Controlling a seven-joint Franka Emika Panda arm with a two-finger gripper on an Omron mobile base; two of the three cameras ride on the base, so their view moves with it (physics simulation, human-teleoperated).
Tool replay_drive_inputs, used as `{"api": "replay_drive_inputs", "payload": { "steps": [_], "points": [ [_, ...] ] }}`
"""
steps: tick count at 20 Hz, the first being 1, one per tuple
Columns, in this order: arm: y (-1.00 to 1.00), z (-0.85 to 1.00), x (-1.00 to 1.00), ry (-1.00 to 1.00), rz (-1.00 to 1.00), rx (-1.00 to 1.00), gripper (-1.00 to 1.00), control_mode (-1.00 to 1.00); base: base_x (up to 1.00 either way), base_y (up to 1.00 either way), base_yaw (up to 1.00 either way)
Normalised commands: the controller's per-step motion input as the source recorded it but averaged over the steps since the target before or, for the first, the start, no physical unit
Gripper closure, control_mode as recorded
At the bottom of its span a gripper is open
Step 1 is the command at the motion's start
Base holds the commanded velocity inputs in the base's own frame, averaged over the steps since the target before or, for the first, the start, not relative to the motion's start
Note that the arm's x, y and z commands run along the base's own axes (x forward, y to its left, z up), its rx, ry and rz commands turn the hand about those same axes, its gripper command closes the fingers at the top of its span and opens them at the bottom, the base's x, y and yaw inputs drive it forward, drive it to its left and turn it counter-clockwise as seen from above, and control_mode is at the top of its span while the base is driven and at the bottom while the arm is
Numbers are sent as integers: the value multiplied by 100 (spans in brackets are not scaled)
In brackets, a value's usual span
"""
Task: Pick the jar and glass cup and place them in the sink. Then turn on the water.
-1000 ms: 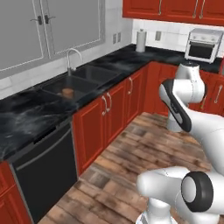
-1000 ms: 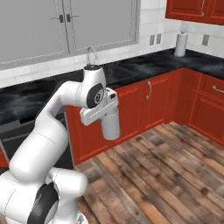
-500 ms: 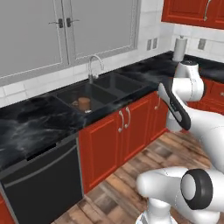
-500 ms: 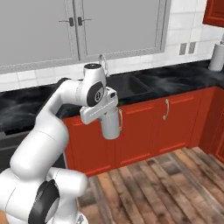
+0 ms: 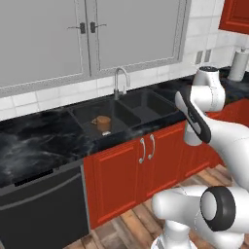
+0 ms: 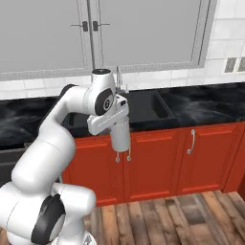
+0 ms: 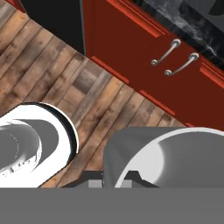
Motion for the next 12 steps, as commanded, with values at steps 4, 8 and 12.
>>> {"api": "replay_drive_inputs", "payload": {
  "steps": [4, 8, 12],
  "points": [
    [0, 0, 0, 0, 0, 0, 100, 100, 29, -61, 35],
    [0, 0, 0, 0, 0, 0, 100, 100, 37, -59, 34],
    [0, 0, 0, 0, 0, 0, 100, 100, 54, -57, 34]
  ]
}}
